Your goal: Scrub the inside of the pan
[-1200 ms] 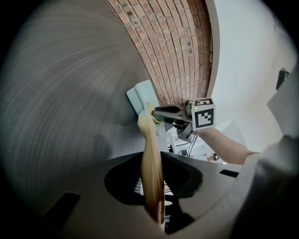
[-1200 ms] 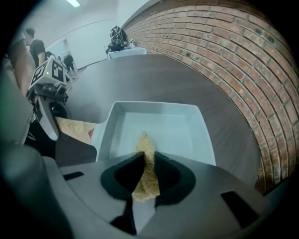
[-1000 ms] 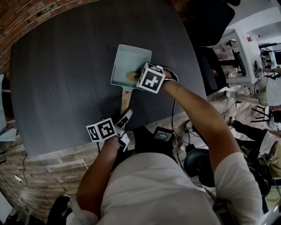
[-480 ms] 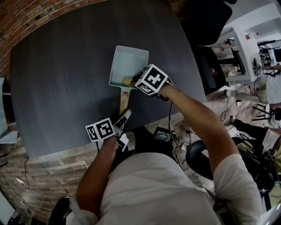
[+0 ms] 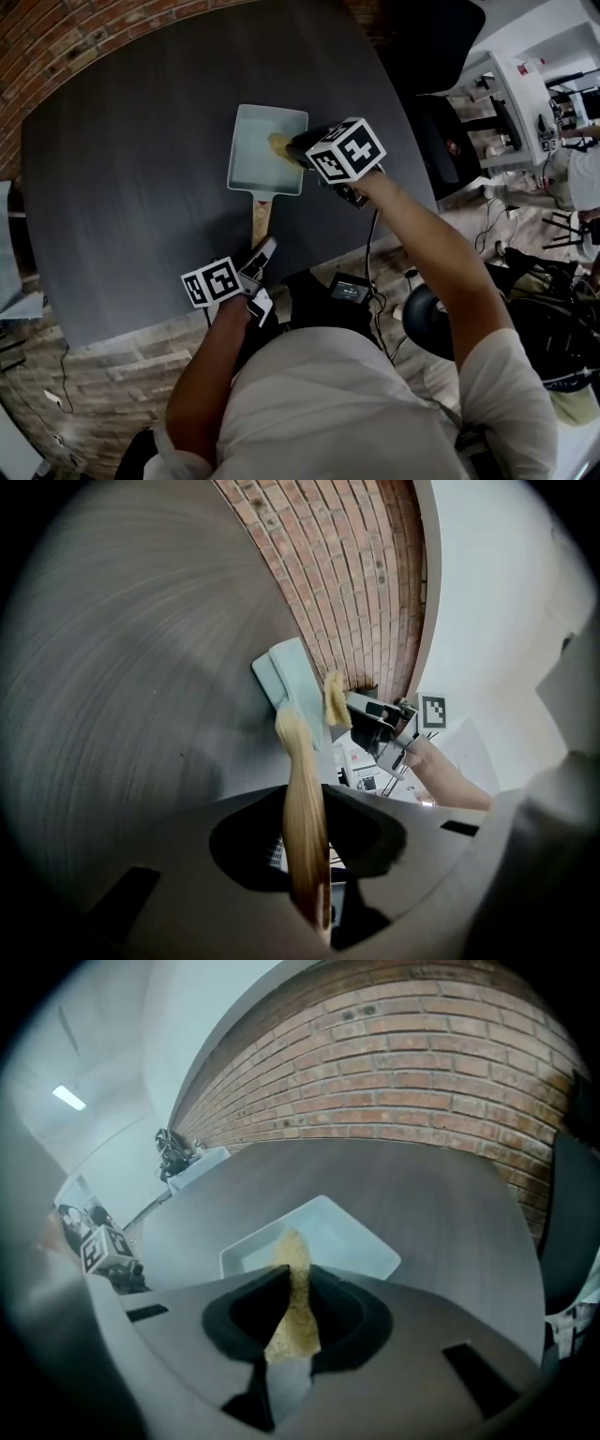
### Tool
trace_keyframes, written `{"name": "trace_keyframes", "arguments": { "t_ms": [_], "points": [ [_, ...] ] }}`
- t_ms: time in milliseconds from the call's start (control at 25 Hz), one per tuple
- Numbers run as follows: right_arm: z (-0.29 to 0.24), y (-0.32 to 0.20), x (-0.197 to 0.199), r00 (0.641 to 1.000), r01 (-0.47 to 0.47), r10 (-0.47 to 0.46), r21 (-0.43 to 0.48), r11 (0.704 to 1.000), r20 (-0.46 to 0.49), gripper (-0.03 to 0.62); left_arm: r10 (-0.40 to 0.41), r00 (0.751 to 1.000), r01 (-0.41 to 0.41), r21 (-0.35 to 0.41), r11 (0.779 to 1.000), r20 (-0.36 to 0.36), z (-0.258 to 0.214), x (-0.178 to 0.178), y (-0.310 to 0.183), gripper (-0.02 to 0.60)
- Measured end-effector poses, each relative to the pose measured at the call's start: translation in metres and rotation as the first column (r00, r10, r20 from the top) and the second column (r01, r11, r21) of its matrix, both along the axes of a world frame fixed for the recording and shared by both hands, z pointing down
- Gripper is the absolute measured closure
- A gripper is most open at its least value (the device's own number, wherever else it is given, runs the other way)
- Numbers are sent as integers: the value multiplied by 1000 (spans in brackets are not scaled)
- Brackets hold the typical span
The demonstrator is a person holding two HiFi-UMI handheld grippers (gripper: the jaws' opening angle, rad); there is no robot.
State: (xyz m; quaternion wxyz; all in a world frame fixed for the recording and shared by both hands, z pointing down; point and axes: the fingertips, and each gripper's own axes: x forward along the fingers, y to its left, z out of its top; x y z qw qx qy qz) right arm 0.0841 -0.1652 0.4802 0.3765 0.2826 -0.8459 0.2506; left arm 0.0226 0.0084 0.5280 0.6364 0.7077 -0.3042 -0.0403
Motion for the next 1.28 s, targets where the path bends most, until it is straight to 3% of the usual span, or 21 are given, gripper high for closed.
{"name": "trace_keyframes", "arguments": {
  "t_ms": [240, 600, 800, 1280],
  "points": [
    [3, -43, 52, 984, -148, 156, 97, 984, -84, 519, 18, 1000, -18, 9, 1000, 7, 0, 2, 0, 482],
    [29, -80, 106, 924, -326, 344, 126, 937, -167, 519, 44, 999, -44, 12, 999, 10, -1, 4, 1, 483],
    [46, -88, 106, 916, -328, 343, 106, 939, -206, 519, 64, 998, -65, 16, 998, 21, 0, 6, 0, 483],
    [58, -55, 82, 964, -180, 191, 72, 981, -183, 525, 172, 985, -172, 24, 985, 10, 3, 13, 7, 485]
  ]
}}
